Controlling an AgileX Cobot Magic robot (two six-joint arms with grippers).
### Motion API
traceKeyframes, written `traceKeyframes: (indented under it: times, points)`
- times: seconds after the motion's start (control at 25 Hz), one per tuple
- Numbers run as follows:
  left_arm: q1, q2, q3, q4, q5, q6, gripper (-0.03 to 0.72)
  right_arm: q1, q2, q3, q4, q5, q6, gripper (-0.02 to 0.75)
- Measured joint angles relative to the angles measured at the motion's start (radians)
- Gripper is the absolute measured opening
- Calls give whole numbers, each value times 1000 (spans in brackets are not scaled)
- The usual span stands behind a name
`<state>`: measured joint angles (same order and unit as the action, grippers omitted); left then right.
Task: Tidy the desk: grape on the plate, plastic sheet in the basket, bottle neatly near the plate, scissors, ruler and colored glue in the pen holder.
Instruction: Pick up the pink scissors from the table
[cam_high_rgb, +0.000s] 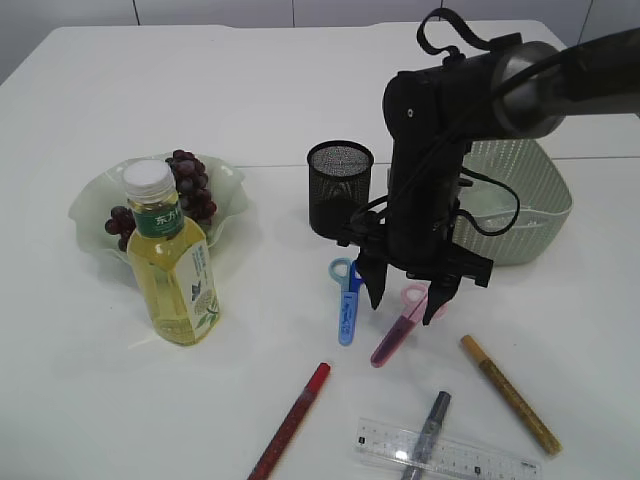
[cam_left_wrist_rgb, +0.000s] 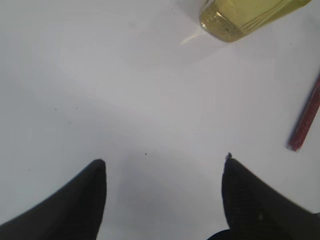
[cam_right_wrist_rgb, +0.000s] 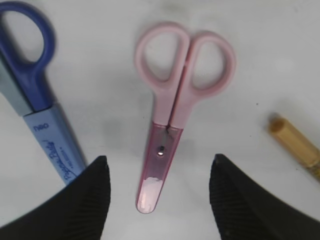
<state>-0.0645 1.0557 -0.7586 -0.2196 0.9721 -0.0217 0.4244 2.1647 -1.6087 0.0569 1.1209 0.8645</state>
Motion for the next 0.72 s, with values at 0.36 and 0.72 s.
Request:
traceKeyframes:
  times: [0.36,0.72]
  points:
    - [0,0,0,0,-2,0,524,-20,34,0,35,-18,-53,448]
    - [0,0,0,0,-2,0,514,-20,50,0,35,-31,-6,443]
